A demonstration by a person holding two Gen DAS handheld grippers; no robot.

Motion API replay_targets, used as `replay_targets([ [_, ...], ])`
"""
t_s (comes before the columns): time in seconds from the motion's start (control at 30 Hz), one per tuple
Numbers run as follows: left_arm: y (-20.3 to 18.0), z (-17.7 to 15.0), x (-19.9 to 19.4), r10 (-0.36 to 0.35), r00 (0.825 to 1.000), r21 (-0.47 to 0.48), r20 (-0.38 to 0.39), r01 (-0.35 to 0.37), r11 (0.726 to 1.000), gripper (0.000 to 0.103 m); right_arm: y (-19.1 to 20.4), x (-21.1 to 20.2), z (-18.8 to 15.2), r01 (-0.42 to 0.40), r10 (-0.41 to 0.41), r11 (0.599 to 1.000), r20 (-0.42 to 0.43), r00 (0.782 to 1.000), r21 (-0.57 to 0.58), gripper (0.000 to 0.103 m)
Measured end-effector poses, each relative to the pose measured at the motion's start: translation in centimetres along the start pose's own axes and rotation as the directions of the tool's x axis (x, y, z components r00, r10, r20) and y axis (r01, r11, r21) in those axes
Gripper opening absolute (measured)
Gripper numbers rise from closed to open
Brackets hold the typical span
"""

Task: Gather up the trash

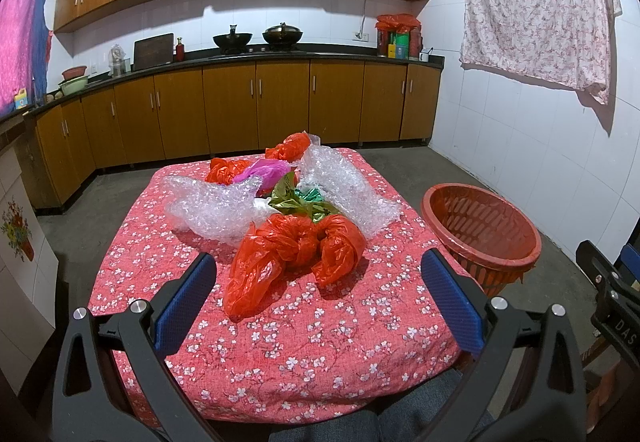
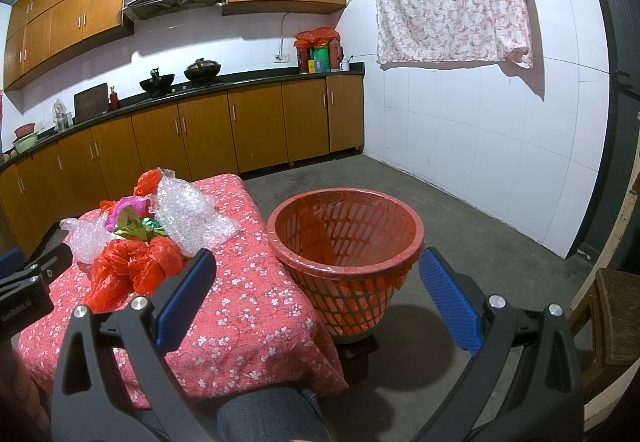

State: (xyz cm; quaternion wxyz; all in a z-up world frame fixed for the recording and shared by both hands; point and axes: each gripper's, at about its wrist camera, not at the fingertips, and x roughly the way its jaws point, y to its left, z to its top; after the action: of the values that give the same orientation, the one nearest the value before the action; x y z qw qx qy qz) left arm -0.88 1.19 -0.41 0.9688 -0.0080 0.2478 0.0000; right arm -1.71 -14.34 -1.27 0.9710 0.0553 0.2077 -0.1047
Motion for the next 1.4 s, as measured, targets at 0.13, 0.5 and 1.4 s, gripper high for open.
replay_targets([
  [0.13,0.2,-0.1,-0.1,0.0,1.0,-0.001,-0.001,0.0,1.0,0.101,-0.1,0.0,0.0,0.0,0.0,1.0,0.0,1.0,0.0,0.099],
  [0.5,1.7,-0.6,0.1,0.008,1.0,-0.027,-0.009,-0.008,1.0,0.101,-0.2,0.8,-0.1,-0.002,0.002,1.0,-0.023,1.0,0.011,0.099],
  [1.4,11.6,-1.2,7.4,0.18,0.978,-0.148,-0.106,-0.195,0.97,0.101,12.8,13.9,0.9,-0.285,0.267,0.956,-0.203,0.942,-0.069,0.08],
])
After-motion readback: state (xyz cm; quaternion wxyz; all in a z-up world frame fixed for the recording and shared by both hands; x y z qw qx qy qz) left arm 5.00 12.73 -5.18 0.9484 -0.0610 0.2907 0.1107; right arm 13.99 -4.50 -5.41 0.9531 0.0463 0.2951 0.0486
